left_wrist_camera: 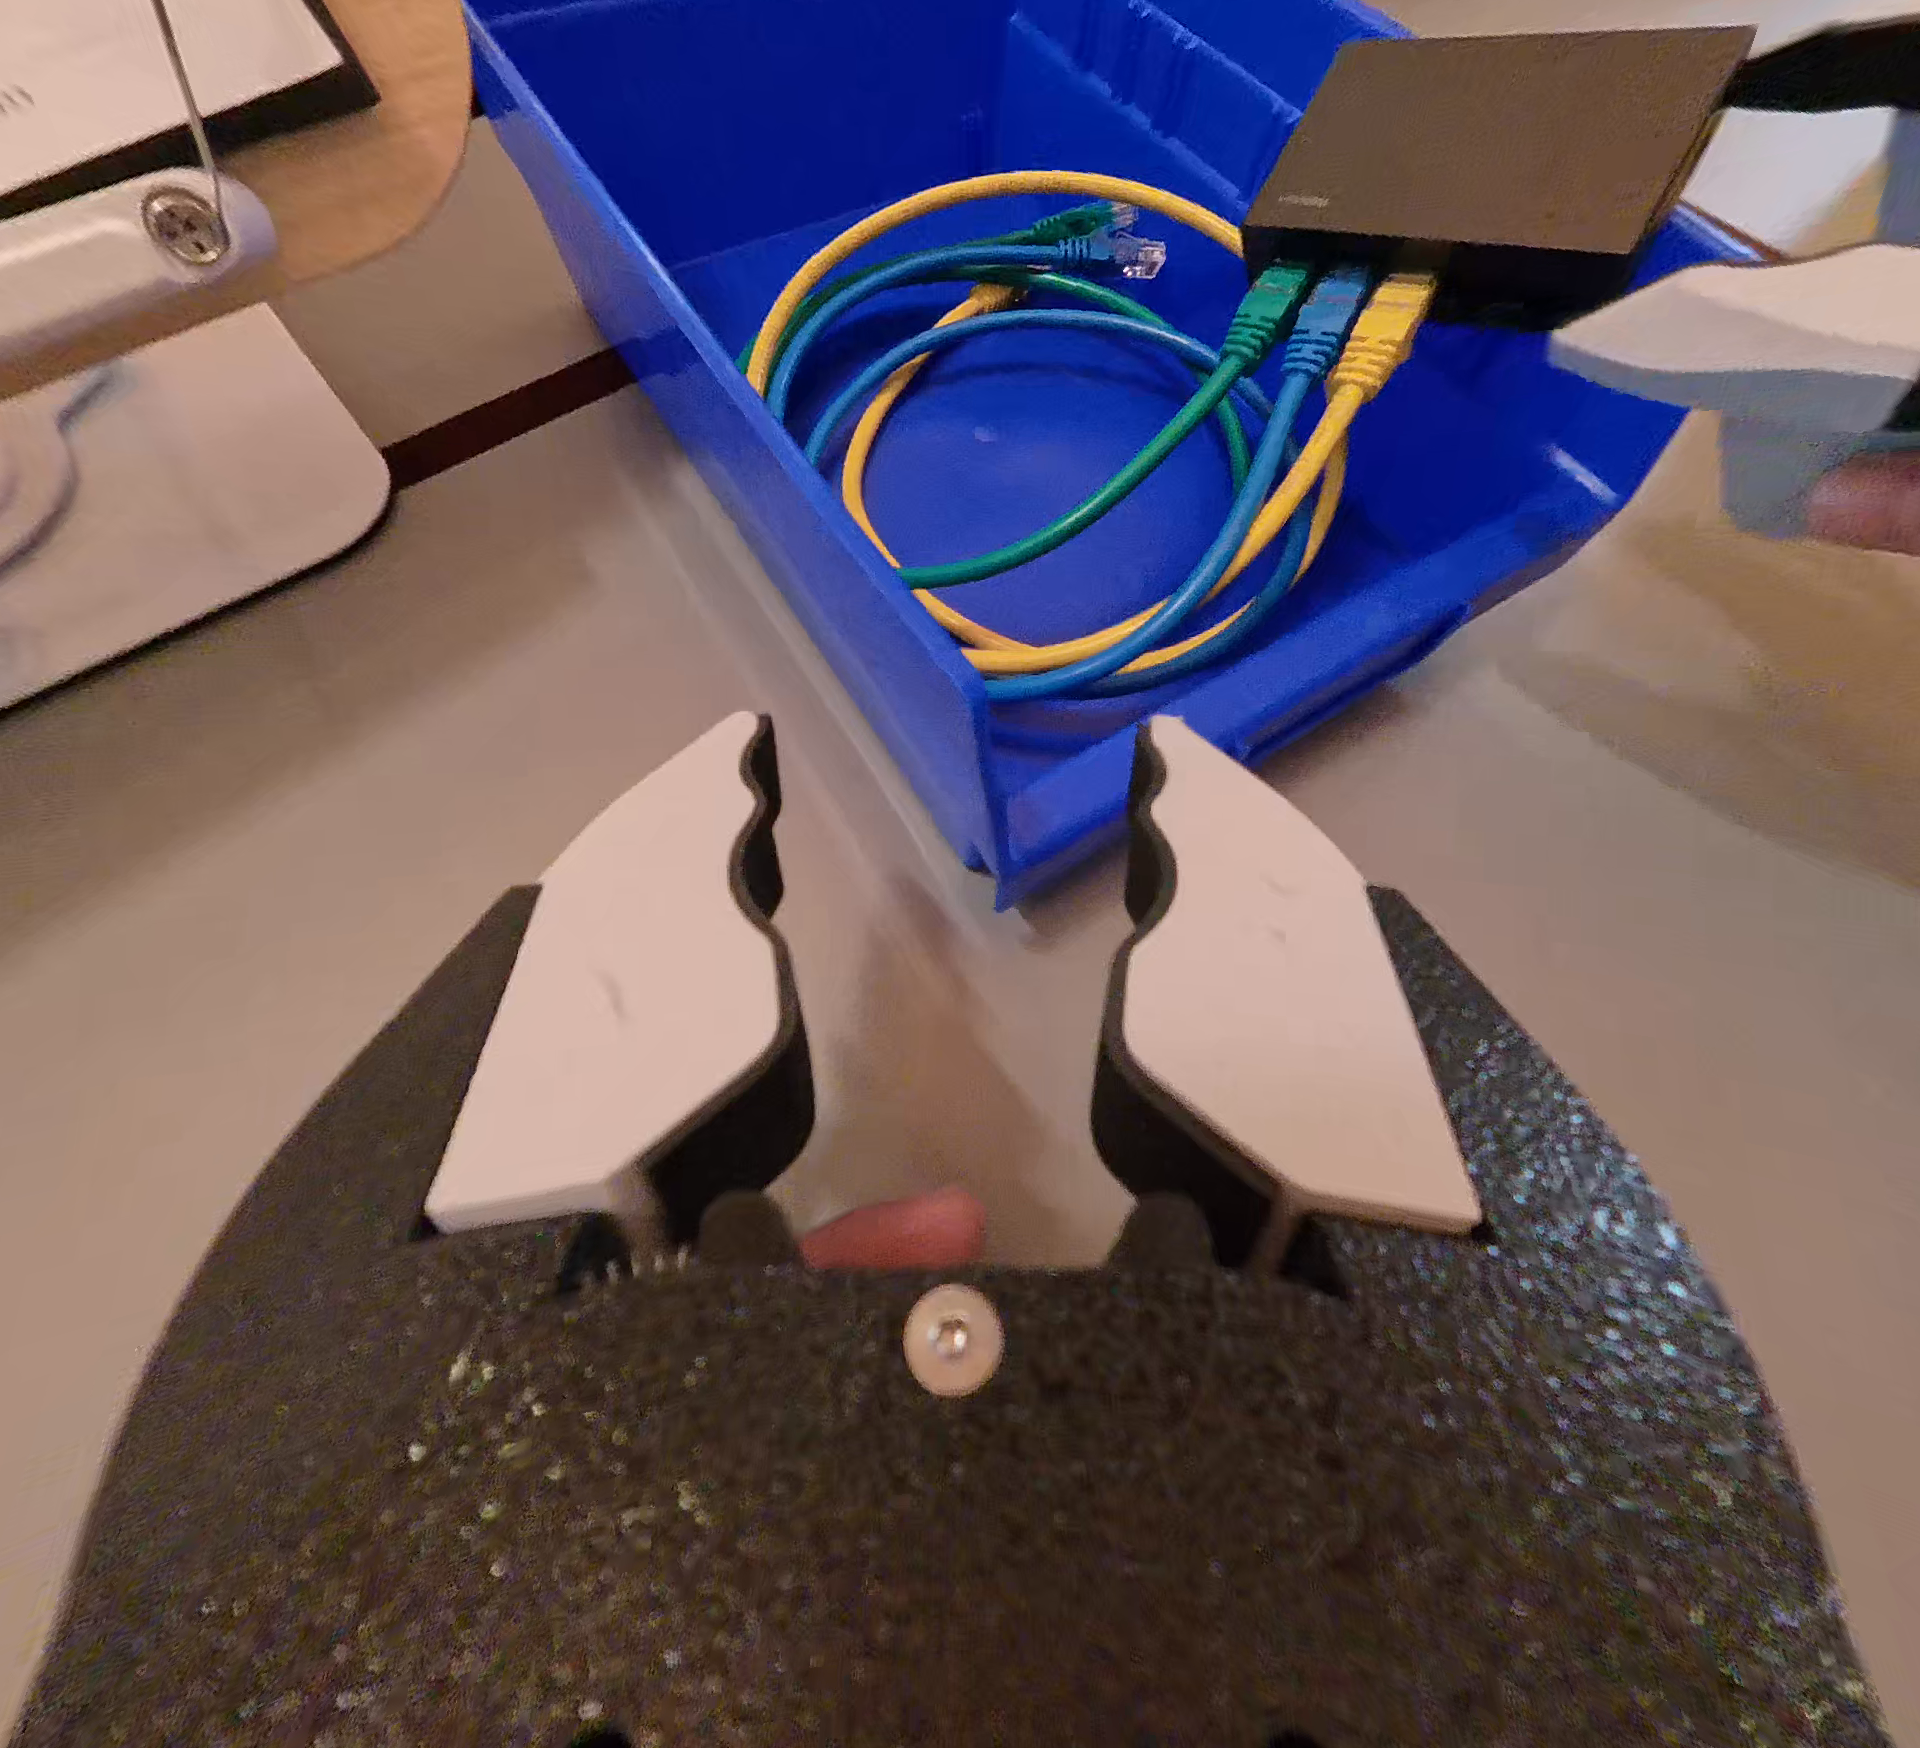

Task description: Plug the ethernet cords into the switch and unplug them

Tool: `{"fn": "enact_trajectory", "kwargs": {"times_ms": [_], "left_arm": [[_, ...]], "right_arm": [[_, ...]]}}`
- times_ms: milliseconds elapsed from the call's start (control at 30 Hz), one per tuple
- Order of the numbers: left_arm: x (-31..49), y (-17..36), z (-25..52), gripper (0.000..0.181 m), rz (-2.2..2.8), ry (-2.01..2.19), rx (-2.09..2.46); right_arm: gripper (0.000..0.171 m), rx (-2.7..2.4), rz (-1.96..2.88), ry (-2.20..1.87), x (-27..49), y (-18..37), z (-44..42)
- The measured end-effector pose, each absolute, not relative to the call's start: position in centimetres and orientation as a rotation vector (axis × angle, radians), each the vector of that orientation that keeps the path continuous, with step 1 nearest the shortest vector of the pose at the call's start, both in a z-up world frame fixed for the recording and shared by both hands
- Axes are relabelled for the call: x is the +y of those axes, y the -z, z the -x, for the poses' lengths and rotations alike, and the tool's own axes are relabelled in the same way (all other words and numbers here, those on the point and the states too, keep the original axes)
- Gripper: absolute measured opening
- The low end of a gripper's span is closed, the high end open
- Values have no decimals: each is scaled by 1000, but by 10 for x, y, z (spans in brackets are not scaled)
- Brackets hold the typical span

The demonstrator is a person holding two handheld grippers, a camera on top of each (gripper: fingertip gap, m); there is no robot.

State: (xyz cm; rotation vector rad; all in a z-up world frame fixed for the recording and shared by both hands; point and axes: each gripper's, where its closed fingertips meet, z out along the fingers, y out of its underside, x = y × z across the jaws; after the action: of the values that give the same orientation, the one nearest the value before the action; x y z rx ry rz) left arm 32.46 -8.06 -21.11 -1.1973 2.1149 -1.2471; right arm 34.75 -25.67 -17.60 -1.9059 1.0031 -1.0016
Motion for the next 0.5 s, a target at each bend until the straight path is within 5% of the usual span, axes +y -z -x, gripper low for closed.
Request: {"fn": "enact_trajectory", "kwargs": {"times_ms": [233, 400, 500], "left_arm": [[-84, 228, -320, 61, 1180, 1238, 2166], [-85, 218, -327, 59, 1199, 1289, 2093], [-86, 216, -330, 59, 1212, 1304, 2073]], "right_arm": [[62, 851, 2129, 1207, -255, 171, -398], [62, 729, 1820, 1091, -222, 129, -437], [68, 840, 2121, 1016, -232, 173, -454]]}}
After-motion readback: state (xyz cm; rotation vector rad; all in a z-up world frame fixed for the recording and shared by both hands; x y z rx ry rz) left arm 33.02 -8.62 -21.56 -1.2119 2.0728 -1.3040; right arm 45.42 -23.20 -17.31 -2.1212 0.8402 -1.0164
